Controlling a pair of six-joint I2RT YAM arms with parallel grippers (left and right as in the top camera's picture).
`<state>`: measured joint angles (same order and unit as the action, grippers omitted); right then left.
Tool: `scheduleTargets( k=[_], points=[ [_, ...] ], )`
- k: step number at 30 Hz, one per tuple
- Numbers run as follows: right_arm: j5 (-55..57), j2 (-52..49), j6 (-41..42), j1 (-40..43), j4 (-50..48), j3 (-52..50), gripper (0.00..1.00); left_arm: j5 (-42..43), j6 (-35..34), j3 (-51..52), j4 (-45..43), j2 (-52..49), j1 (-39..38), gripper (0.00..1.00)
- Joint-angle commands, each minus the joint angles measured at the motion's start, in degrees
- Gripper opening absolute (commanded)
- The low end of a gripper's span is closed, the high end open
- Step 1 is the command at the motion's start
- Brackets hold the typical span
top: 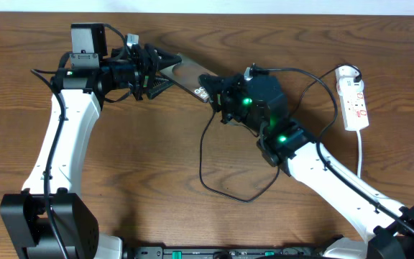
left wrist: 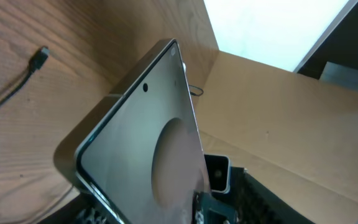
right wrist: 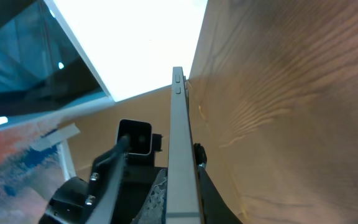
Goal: Plug charger to phone and switch on socket
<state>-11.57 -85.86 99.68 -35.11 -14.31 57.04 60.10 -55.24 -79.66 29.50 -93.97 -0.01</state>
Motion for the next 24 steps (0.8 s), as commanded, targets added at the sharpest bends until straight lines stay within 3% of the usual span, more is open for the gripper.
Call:
scheduleTargets(
  k=[1, 14, 22, 24],
  points=[
    [2.7, 0.6, 6.3, -1.0, -1.7, 0.8, 0.01, 0.7, -1.2, -1.2, -0.3, 1.2, 0.0, 0.52],
    [2.7, -1.9, 11.7, -3.7, -5.2, 0.8, 0.01, 0.3, -1.2, -1.2, -0.3, 1.2, 0.1, 0.36],
    [2.6, -1.9, 11.7, -3.7, -5.3, 0.8, 0.01, -1.3, -1.7, -1.2, -0.3, 1.2, 0.0, 0.09],
    [2.4, -1.9, 11.7, -3.9, -5.5, 0.8, 0.01, -2.1, -2.4, -1.2, -0.2, 1.2, 0.0, 0.07]
  ],
)
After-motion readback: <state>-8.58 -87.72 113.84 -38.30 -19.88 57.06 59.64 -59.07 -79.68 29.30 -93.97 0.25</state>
